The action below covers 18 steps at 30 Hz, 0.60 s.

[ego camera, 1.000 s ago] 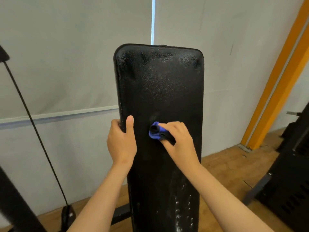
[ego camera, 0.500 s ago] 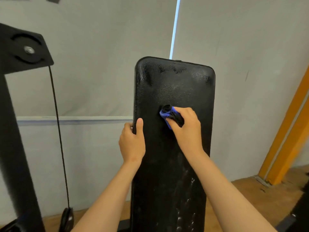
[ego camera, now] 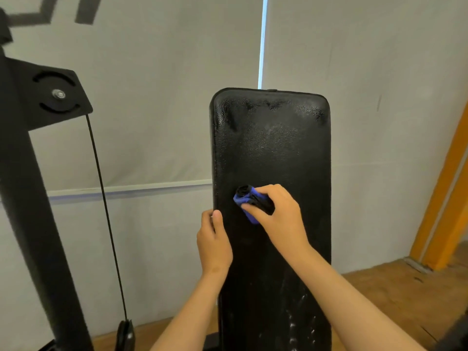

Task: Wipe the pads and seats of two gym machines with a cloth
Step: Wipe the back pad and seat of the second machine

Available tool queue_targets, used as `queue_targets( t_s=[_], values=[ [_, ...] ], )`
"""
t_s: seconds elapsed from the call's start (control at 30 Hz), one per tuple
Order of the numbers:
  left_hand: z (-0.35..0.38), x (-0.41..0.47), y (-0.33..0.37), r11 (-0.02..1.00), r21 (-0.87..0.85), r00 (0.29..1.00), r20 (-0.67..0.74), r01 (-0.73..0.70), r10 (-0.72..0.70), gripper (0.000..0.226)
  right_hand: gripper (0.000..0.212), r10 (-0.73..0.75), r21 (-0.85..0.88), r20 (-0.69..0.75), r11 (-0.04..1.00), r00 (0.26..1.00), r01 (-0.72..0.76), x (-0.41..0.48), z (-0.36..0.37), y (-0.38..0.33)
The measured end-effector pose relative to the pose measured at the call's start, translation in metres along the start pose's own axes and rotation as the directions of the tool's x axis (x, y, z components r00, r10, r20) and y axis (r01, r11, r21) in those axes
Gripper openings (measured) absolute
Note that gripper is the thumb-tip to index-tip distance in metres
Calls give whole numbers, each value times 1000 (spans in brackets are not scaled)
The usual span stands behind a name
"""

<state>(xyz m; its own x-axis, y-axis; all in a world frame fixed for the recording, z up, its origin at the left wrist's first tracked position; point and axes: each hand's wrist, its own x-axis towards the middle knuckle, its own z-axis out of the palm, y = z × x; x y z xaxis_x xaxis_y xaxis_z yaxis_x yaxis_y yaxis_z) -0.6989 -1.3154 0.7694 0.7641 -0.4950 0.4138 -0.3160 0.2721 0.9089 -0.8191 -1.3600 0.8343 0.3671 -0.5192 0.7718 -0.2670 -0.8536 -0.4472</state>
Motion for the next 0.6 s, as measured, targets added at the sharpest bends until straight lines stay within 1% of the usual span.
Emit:
queue_targets(
  t_s=[0.13, 0.2, 0.3, 0.37, 0.47, 0.53, 0.6],
  values=[
    [0, 0, -1, 1000, -3, 1000, 5, 1, -1, 34, 19, 53, 76, -241, 996, 969, -35, 38, -7, -7],
    [0, 1, -2, 1000, -4, 1000, 11, -1, 1, 36, 19, 37, 39, -279, 999, 960, -27, 54, -2, -12],
    [-2, 3, -4, 999, -28, 1000, 10, -23, 24, 36, 22, 2, 4, -230, 1000, 973, -1, 54, 12, -18],
    [-2, 3, -4, 999, -37, 999, -8, -31, 31, 36, 29, -43, -16, -136, 999, 990, 42, 39, 20, -20],
    [-1, 0, -5, 998, -65, 1000, -27, 4, -6, 35, 37, -127, -60, 2, 990, 992, 126, 14, 29, -17],
    [-2, 0, -5, 997, -75, 999, -37, 5, -8, 35, 37, -139, -58, 26, 988, 990, 140, 8, 28, -15],
    [-2, -1, -5, 996, -86, 999, -41, -20, 16, 35, 35, -137, -59, 12, 989, 990, 138, 16, 24, -18]
  ],
)
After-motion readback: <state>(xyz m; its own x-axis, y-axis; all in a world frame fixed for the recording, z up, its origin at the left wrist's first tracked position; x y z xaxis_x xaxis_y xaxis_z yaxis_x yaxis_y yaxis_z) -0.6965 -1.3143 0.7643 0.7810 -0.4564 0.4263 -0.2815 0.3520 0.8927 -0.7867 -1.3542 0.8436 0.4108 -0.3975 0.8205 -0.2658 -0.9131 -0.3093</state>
